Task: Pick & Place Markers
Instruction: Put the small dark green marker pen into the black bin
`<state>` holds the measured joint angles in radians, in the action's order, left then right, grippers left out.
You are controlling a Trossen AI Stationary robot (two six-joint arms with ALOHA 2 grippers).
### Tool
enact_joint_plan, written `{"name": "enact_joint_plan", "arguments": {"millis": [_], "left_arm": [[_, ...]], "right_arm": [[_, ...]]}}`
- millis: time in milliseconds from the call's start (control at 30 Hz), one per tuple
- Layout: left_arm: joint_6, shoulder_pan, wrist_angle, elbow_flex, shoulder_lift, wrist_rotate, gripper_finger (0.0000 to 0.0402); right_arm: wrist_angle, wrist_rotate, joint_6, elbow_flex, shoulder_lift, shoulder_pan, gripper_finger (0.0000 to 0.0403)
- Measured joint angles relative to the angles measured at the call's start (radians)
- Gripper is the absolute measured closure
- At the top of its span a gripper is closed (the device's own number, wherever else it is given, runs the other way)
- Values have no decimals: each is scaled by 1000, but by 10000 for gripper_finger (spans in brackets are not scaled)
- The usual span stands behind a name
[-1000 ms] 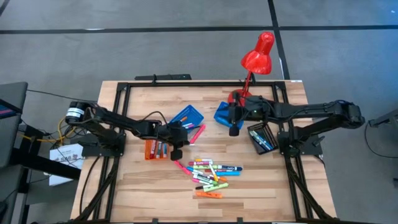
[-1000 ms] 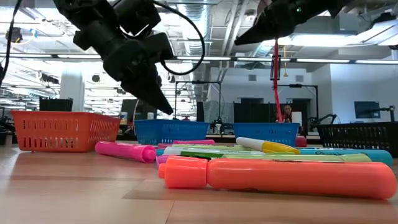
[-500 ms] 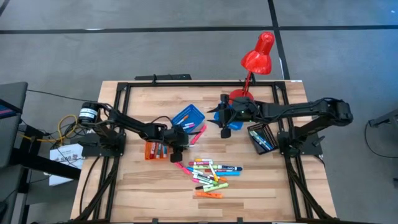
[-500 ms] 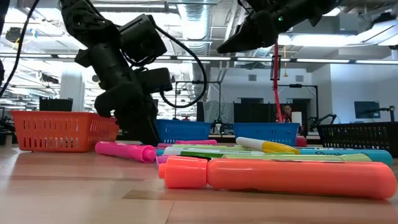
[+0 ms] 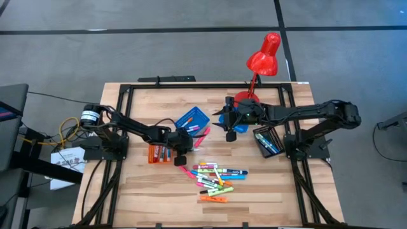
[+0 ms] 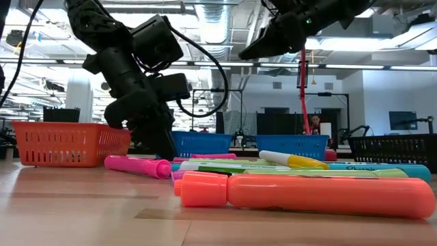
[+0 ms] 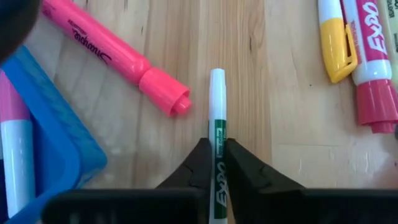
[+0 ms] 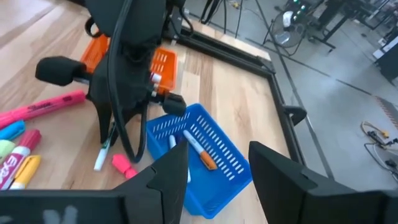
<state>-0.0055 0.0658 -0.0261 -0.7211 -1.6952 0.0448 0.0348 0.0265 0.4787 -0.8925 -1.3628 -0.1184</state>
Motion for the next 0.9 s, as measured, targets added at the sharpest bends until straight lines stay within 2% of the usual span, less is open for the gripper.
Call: {"name": "enact_joint_plan", "arguments": {"millis": [300,500,667,800,900], "left_arm": [[5,16,-50,2,133,13,377],[108,21,-81,1,309,68,371],[244,23,-182,1,446,56,375],[330,20,-309,0,508,15,374],[342,17,-357,0,515,-10,380]], "right_arm": [[4,0,-3,0,0,0,242],[0,-1,-94,0,0,0,242],[-13,-2,-161,1,-22,0,242],[48,-22,-165,2,-88,0,242],[194,-79,-165,1,-170,5,247]]}}
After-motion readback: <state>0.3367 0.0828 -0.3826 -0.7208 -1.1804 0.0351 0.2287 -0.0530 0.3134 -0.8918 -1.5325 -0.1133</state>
